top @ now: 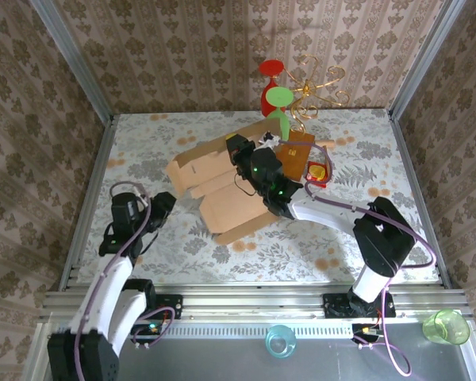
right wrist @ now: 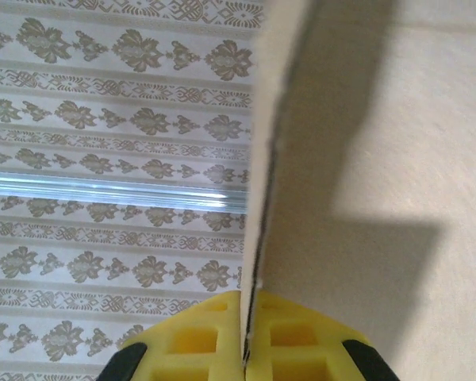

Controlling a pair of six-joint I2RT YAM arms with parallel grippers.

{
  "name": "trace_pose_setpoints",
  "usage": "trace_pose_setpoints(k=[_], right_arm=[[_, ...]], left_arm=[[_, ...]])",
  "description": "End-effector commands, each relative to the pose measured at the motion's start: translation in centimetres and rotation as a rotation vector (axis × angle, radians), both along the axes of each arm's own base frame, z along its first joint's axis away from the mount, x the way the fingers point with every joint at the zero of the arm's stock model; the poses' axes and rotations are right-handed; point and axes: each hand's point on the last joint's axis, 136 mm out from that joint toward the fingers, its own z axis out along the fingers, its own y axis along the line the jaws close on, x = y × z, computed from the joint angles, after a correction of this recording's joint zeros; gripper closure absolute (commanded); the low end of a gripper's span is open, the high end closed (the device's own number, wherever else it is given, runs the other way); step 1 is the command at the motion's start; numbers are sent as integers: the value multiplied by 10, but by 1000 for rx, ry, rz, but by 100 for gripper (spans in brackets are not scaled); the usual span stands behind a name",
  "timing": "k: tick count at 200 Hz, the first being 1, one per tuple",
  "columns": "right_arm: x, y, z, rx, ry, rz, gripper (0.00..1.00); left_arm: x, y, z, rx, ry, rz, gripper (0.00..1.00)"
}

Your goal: Fold the paper box

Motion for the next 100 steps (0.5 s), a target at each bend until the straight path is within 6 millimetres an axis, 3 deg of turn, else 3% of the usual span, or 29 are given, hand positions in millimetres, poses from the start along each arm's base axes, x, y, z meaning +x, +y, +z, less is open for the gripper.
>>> trace_pose_setpoints(k=[1,18,51,74,100], right_arm=[[5,-3,-12,11,-7,-22,100],[6,-4,-18,18,-5,-25,100],[6,-4,-30,18,14,-27,100],[4,-4,-34,16,28,-29,100],[1,-5,-36,22,42,-30,100]], left_arm=[[-18,22,6,117,48,68,64],[-20,16,27,68,10,55,64],[-19,-5,93,6,-140,4,61],[-13,-21,126,-19,-198,-48,58],[1,-40,132,-3,-179,-92,54]])
